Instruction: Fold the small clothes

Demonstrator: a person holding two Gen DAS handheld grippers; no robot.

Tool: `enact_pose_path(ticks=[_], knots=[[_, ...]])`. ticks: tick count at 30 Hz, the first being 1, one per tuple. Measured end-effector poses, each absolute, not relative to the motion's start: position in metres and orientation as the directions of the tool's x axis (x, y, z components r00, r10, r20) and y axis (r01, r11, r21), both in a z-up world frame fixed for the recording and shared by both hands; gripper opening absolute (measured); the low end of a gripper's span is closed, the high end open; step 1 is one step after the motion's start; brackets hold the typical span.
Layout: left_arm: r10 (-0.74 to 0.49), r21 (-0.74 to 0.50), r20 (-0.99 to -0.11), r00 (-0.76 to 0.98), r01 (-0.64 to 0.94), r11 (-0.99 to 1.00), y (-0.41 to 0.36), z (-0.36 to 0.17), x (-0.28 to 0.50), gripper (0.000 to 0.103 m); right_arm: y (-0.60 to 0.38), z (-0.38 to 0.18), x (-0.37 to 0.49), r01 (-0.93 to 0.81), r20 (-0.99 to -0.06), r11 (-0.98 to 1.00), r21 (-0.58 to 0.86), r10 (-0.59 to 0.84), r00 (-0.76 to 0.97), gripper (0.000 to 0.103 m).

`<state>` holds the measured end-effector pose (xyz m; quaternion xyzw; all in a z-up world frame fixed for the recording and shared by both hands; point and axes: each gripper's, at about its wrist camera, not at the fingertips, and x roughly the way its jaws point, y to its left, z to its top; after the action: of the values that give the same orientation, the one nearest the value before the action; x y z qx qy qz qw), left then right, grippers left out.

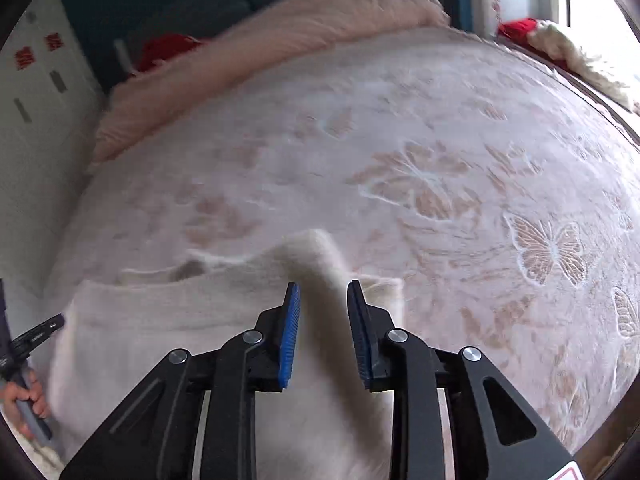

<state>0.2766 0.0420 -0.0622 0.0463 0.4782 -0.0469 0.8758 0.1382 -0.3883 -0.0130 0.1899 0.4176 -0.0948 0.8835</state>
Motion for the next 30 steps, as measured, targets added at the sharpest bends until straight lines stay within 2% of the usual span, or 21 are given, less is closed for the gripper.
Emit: enact_pose_path(ticks=[2, 3, 5, 8, 10, 12, 14, 16, 17, 18, 19, 20, 22, 25, 27, 30], knots=[[-0.150, -0.073, -0.827, 0.542, 0.161, 0.984, 0.042, -0.038, 0.243, 0.035, -0.362, -0.003, 0.119, 0.260, -0.754, 0.911, 0.319, 0.078, 0.652, 0.025], [-0.211, -0.137, -0.820, 0.533, 0.176, 0.975, 0.040, -0.033, 0.228, 0.037, -0.348, -0.003, 0.112, 0.229, -0.750, 0.912, 0.340, 0.115, 0.652, 0.025], [-0.262, -0.189, -0.824, 0.503, 0.193, 0.963, 0.034, -0.036, 0.208, 0.039, -0.307, -0.010, 0.101, 0.161, -0.763, 0.929, 0.333, 0.165, 0.625, 0.025], [-0.234, -0.174, -0.875, 0.424, 0.174, 0.969, 0.026, -0.072, 0.183, 0.039, -0.271, -0.042, 0.087, 0.104, -0.820, 0.957, 0.270, 0.172, 0.546, 0.024], [-0.211, -0.177, -0.902, 0.376, 0.122, 0.977, 0.034, -0.101, 0.175, 0.040, -0.272, -0.074, 0.079, 0.117, -0.866, 0.973, 0.197, 0.117, 0.486, 0.015], [-0.225, -0.190, -0.886, 0.405, 0.127, 0.974, 0.043, -0.109, 0.171, 0.040, -0.285, -0.074, 0.072, 0.142, -0.850, 0.955, 0.259, 0.156, 0.503, 0.014], [-0.190, -0.146, -0.892, 0.411, 0.136, 0.980, 0.040, -0.101, 0.168, 0.039, -0.292, -0.056, 0.067, 0.194, -0.852, 0.946, 0.258, 0.128, 0.508, 0.014], [-0.209, -0.177, -0.884, 0.419, 0.116, 0.977, 0.045, -0.088, 0.163, 0.039, -0.295, -0.037, 0.056, 0.199, -0.838, 0.949, 0.246, 0.105, 0.536, 0.027], [-0.244, -0.225, -0.873, 0.423, 0.095, 0.970, 0.054, -0.081, 0.159, 0.043, -0.299, -0.031, 0.048, 0.205, -0.838, 0.947, 0.249, 0.104, 0.536, 0.034], [-0.277, -0.280, -0.861, 0.427, 0.056, 0.958, 0.065, -0.075, 0.154, 0.049, -0.304, -0.030, 0.040, 0.216, -0.839, 0.941, 0.262, 0.112, 0.532, 0.052], [-0.291, -0.312, -0.853, 0.434, 0.024, 0.950, 0.075, -0.073, 0.150, 0.066, -0.310, -0.030, 0.032, 0.228, -0.841, 0.932, 0.283, 0.127, 0.526, 0.062], [-0.305, -0.348, -0.841, 0.446, -0.016, 0.937, 0.088, -0.072, 0.146, 0.081, -0.317, -0.033, 0.021, 0.240, -0.841, 0.918, 0.316, 0.153, 0.520, 0.064], [-0.353, -0.446, -0.810, 0.469, -0.100, 0.889, 0.116, -0.076, 0.133, 0.087, -0.328, -0.046, 0.002, 0.267, -0.837, 0.885, 0.382, 0.208, 0.507, 0.070], [-0.409, -0.546, -0.791, 0.454, -0.225, 0.807, 0.144, -0.096, 0.125, 0.088, -0.348, -0.068, -0.022, 0.352, -0.802, 0.777, 0.522, 0.307, 0.512, 0.071], [-0.438, -0.592, -0.782, 0.444, -0.308, 0.744, 0.153, -0.111, 0.127, 0.088, -0.365, -0.084, -0.023, 0.395, -0.741, 0.663, 0.636, 0.381, 0.553, 0.072], [-0.465, -0.635, -0.758, 0.458, -0.354, 0.686, 0.152, -0.123, 0.137, 0.090, -0.387, -0.099, -0.008, 0.446, -0.706, 0.575, 0.686, 0.378, 0.599, 0.073]])
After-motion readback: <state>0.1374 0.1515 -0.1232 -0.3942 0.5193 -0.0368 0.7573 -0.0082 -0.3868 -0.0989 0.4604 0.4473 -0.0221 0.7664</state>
